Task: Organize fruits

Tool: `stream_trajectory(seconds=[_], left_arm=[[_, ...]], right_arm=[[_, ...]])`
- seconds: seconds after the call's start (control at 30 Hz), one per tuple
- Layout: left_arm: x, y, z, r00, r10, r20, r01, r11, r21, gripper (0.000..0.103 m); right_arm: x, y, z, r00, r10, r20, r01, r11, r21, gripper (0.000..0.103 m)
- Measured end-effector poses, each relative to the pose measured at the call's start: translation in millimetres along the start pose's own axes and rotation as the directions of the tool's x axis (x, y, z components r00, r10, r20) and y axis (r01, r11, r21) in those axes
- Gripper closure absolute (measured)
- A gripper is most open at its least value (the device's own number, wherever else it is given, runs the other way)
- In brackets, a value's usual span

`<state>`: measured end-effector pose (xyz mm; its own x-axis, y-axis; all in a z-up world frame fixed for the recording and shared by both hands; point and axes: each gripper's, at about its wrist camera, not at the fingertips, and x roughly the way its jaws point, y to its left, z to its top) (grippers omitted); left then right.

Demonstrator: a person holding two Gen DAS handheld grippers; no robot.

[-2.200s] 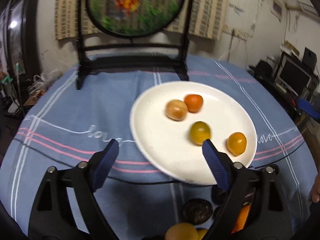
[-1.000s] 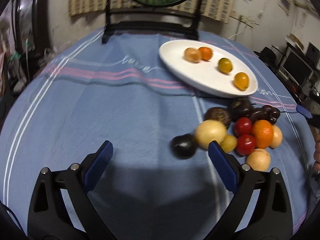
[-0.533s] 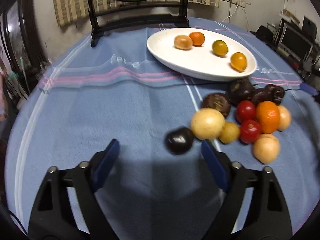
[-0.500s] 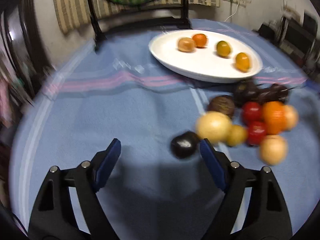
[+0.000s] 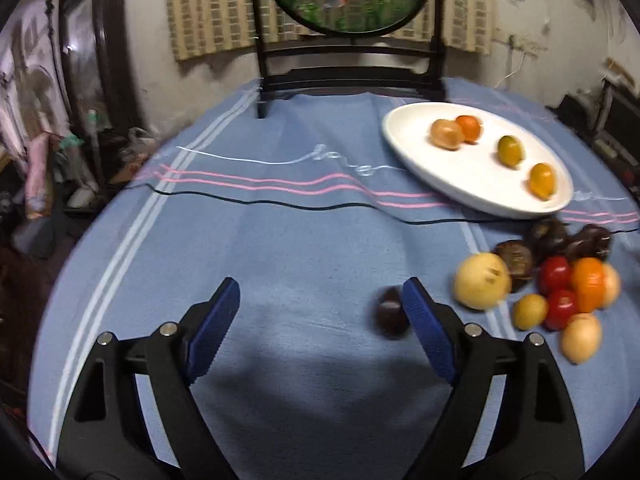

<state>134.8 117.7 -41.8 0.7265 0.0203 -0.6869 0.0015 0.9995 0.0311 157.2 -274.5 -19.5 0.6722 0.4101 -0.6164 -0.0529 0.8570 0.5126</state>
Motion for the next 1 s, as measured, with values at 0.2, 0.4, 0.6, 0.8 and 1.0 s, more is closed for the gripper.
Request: stream_trajectory(seconds=[0.2, 0.4, 0.6, 0.8, 1.0], left_arm=[[-6.4, -36.3, -7.0, 0.998, -0.057, 0.019, 0.053, 0.984, 0.168, 0.018], [13.3, -19.7, -3.9, 0.988, -0.144, -0.064, 0.148, 0.987, 0.065, 0.043], [20.0, -28.5, -5.9, 0.99, -0.121, -0.078, 0.128, 0.988, 0.09, 0.046], [30.6, -13.6, -4.6, 0.987, -0.098, -0.126, 0.102, 0.995, 0.022, 0.046], [31.3, -8.5, -1.2, 0.991, -0.094, -0.096, 0.095, 0.995, 0.007, 0.066]], right_arm=[[0.4, -1.1, -1.3, 1.0, -0.003, 0.0, 0.003, 1.0, -0.002, 0.001], [1.7, 0.1, -2.2, 1.0, -0.005, -0.005, 0.005, 1.0, -0.009, 0.001], [3.4, 2.5, -2.9, 1.0, -0.006, -0.01, 0.006, 1.0, -0.022, 0.001], [4.5, 6.4, -4.6, 1.0, -0.011, -0.013, 0.011, 0.999, -0.045, 0.001], [5.6, 13.8, -7.1, 1.0, -0.022, -0.002, 0.022, 0.995, -0.094, 0.001]])
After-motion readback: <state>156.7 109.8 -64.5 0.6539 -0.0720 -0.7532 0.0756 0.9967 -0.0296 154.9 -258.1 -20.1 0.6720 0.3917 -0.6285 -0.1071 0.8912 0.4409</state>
